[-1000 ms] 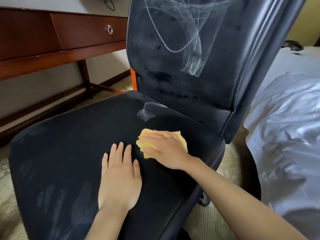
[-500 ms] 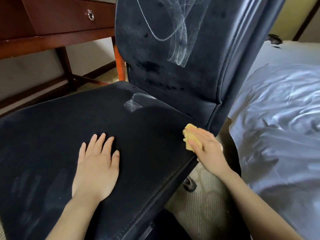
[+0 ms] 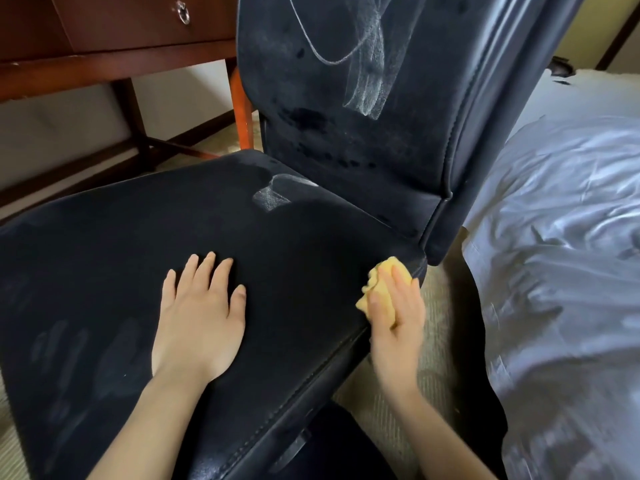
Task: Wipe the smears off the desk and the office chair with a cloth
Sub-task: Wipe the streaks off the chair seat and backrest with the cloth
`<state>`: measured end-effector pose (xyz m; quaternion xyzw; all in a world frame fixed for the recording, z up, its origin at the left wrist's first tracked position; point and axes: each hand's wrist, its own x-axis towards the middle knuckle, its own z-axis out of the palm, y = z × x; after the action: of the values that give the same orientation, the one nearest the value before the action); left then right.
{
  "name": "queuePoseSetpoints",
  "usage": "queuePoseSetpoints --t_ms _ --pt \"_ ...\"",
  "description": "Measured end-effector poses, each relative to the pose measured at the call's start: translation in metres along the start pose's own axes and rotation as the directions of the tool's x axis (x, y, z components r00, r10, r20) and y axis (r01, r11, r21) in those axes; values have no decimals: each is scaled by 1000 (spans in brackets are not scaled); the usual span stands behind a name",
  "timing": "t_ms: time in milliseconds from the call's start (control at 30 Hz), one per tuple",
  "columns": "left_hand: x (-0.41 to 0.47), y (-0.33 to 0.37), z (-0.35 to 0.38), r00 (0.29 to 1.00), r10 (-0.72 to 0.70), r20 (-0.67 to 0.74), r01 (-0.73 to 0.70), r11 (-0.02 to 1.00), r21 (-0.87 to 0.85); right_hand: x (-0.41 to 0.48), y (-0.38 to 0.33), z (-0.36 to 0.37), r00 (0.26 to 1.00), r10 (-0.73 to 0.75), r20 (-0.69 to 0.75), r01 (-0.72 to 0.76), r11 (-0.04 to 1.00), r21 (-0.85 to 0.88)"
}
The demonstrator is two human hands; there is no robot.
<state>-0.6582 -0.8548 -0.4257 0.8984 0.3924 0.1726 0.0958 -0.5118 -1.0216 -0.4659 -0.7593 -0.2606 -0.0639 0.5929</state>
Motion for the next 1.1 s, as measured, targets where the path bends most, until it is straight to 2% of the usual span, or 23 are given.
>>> queuePoseSetpoints --t_ms 67,133,200,267,333,400,467,533,600,700,833,933,1100 --pt "-1 -1 -1 1000 8 6 -8 1000 14 -31 -14 4 996 -73 46 73 997 2" --pt "-2 -2 -1 1000 14 7 -14 1000 17 -52 -23 7 964 -220 151 227 973 -36" --pt "-2 -3 -2 1000 22 11 -22 1000 15 -62 -24 6 880 -395 264 432 897 -98" --pt "-2 -2 -2 999 29 14 -29 1000 6 -55 -25 -1 772 -506 385 581 807 -102" --pt "-2 -4 -3 1000 29 12 -29 1000 -1 -36 -26 -7 665 -567 487 692 712 -116" --pt "-3 -4 -4 1000 31 5 -31 1000 -6 -12 -28 -10 619 -557 554 736 658 -160" --pt "-3 -5 -5 1000 26 2 -26 1000 -14 15 -30 -6 650 -477 592 708 662 -245" --pt "-2 -5 -5 1000 22 5 -22 1000 -15 45 -28 1 704 -333 627 648 664 -374" --pt "-3 -5 -5 1000 20 8 -20 1000 -16 79 -21 10 742 -203 639 604 617 -504" --pt "-3 -6 -5 1000 19 -4 -19 999 -38 125 -10 29 785 -105 611 564 530 -633" --pt "-3 -6 -5 999 9 -38 -12 998 -64 165 -10 64 826 2 563 474 537 -698" --pt "-3 -4 -4 999 9 -41 -12 998 -68 182 -15 92 858 30 513 417 542 -729" --pt "0 -4 -3 999 -7 -41 5 998 -55 192 -29 143 835 17 550 438 584 -683"
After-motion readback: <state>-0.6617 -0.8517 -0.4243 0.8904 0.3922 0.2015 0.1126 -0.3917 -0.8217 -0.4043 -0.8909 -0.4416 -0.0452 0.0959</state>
